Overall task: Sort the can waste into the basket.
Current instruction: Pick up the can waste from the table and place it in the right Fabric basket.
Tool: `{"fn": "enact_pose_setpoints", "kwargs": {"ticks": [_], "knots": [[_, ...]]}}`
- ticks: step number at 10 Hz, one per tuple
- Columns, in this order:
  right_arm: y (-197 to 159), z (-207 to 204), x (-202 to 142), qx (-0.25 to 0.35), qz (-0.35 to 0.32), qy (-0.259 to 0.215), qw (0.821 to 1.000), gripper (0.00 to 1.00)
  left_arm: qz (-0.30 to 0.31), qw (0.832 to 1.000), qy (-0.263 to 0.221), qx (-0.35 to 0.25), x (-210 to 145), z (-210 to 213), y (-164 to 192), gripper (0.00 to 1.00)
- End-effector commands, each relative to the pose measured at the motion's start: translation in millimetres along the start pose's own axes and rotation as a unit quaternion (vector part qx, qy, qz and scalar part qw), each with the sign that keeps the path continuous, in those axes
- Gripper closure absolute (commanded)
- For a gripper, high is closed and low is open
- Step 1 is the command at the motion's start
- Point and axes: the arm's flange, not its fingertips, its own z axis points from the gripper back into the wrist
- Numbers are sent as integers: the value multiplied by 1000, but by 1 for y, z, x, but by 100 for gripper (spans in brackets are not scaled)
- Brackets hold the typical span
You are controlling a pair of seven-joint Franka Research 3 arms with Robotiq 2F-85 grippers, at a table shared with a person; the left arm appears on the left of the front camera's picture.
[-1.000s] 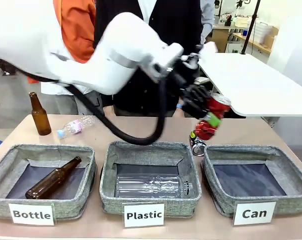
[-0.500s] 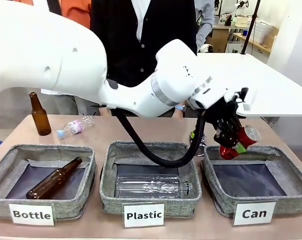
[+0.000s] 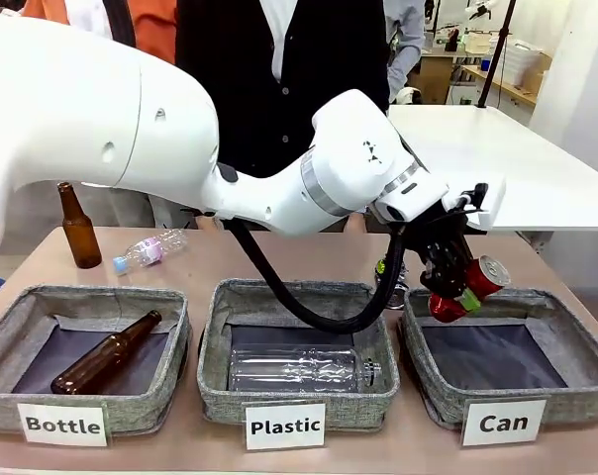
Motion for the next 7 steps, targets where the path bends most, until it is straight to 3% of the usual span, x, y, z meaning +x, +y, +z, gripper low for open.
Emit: {"fn": "enact_pose_setpoints", "kwargs": {"ticks": [1,2,3,4,7], "knots": [[2,17,-3,-2,-14,-24,1000,0,7,1000,8,-10,6,6,6,33],[2,17,-3,-2,-14,-24,1000,0,15,1000,7,-16,2,6,8,0],[2,17,-3,-2,-14,-24,1000,0,19,1000,2,-21,2,6,7,14],[2,17,-3,-2,-14,-24,1000,0,18,1000,1,-23,1,6,7,0],[2,17,-3,-2,-14,-24,1000,0,16,999,-9,-29,1,14,0,0]]}}
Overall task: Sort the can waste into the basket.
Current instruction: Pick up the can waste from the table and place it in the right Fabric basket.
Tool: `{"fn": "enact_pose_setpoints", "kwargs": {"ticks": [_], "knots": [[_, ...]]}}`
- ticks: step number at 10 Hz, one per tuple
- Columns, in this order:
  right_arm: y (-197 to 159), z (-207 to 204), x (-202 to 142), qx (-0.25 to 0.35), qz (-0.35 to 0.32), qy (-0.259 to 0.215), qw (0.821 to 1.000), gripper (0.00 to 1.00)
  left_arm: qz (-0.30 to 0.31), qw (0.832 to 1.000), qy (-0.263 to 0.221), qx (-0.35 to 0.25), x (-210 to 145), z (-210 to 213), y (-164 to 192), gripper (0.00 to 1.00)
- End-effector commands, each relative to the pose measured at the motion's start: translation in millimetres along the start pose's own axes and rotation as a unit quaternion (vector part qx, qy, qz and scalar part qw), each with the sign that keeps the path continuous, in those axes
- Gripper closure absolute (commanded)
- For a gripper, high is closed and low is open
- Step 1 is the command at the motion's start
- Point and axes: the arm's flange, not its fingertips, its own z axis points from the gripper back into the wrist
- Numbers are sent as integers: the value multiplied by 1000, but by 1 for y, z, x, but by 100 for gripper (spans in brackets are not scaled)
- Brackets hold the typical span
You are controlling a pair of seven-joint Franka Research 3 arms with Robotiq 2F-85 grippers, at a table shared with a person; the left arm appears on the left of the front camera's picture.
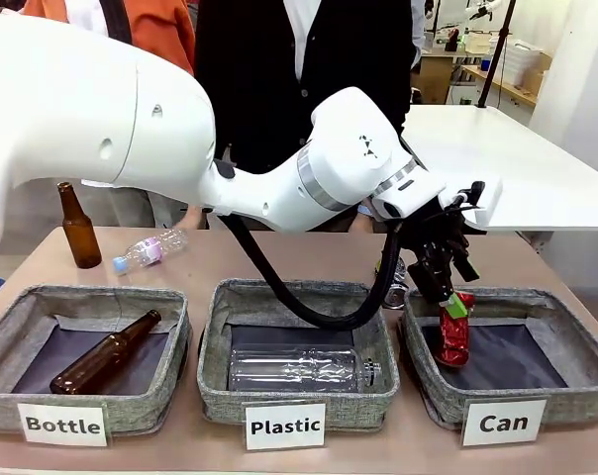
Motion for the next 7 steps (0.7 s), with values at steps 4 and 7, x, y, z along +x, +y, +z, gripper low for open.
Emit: {"fn": "enact_pose_setpoints", "kwargs": {"ticks": [4,7], "knots": [[3,10,-2,0,-10,-14,1000,0,156,984,-30,-79,5,92,-59,0],[36,-62,-11,11,-31,-2,999,0,258,959,-82,-84,-43,184,-145,0]]}}
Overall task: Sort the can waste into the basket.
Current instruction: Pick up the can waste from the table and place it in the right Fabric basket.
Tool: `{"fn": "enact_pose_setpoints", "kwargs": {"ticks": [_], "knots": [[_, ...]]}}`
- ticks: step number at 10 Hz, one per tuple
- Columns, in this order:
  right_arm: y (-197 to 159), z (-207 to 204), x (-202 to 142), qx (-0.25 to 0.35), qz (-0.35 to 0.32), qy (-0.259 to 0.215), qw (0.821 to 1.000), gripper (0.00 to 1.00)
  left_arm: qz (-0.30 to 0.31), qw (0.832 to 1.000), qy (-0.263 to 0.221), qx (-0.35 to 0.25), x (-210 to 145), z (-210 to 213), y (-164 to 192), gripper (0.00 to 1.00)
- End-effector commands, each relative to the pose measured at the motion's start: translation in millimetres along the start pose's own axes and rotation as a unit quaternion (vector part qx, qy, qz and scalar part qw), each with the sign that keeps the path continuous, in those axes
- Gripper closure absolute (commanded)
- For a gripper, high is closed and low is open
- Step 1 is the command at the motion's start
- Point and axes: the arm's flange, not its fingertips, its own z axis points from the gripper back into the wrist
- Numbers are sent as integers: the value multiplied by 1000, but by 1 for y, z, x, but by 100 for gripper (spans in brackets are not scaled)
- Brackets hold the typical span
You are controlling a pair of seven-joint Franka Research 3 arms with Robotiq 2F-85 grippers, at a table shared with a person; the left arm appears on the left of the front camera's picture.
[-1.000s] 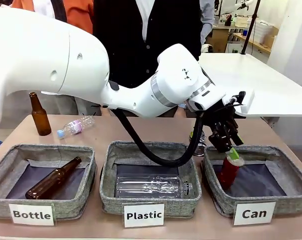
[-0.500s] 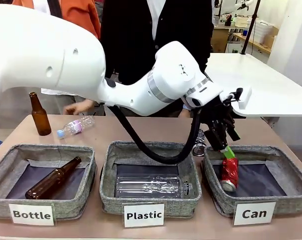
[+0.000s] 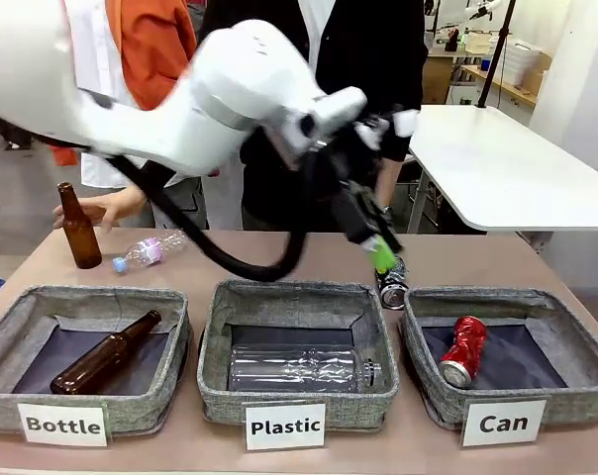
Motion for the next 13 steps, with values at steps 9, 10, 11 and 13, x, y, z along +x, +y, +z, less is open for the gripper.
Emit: {"fn": "enact_pose_setpoints", "kwargs": {"ticks": [9,10,11,13], "knots": [[124,-249,-154,17,-167,413,895,0,349,818,-415,191,-352,246,-311,0],[116,-260,-154,12,-188,396,899,0,347,813,-429,188,-378,247,-326,0],[133,-245,-122,33,-114,400,909,0,345,818,-425,177,-396,242,-334,0],[133,-245,-122,33,-114,400,909,0,350,815,-419,194,-373,249,-328,0]]}}
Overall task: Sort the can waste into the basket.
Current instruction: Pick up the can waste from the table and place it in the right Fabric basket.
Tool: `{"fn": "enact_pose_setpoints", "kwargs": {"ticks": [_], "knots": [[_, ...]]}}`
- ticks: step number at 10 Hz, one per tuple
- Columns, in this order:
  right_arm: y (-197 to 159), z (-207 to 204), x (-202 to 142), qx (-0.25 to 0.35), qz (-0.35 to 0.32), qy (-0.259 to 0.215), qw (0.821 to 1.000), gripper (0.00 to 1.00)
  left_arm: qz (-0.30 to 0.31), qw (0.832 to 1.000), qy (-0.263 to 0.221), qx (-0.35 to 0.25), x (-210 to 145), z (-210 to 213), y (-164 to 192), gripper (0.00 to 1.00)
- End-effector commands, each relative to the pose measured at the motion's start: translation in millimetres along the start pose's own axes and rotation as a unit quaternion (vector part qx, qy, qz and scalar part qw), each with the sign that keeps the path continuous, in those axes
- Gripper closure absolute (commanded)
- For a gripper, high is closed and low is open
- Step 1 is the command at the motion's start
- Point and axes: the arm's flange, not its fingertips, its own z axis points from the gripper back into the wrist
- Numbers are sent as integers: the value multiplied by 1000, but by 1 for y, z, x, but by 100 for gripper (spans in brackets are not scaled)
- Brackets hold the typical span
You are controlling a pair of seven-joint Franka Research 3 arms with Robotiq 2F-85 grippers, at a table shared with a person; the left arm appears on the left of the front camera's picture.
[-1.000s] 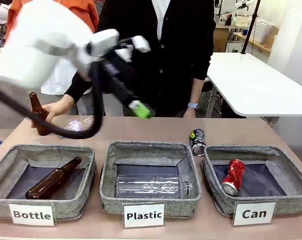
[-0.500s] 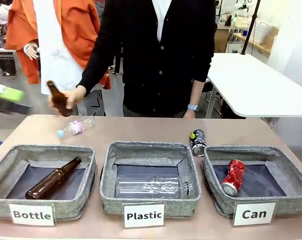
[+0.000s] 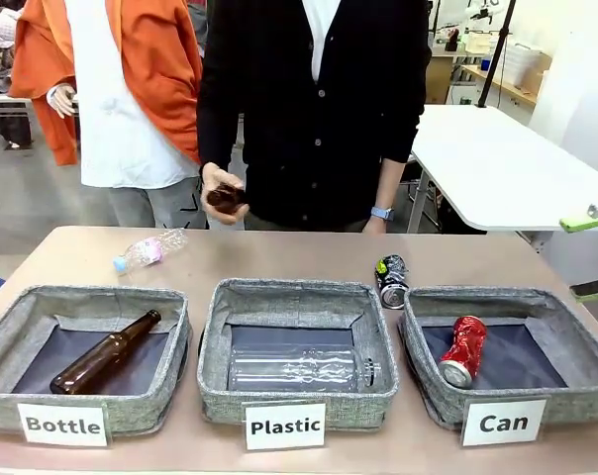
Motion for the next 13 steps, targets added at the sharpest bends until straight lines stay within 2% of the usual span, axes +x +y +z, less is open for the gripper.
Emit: {"fn": "enact_pose_setpoints", "kwargs": {"ticks": [1,6,7,8,9,11,13], "knots": [[3,3,-4,-7,18,-8,1000,0,-9,1000,8,2,10,-15,-4,0],[3,3,-4,-7,18,-8,1000,0,-9,1000,8,2,10,-15,-4,0],[3,3,-4,-7,18,-8,1000,0,-6,1000,15,1,9,-17,-2,0],[3,3,-4,-7,18,-8,1000,0,-6,998,46,33,13,-13,-7,0],[3,3,-4,-7,18,-8,1000,0,5,997,66,46,17,12,-10,0],[3,3,-4,-7,18,-8,1000,0,34,993,40,107,3,91,-22,0],[3,3,-4,-7,18,-8,1000,0,69,987,3,144,-17,123,-19,0]]}}
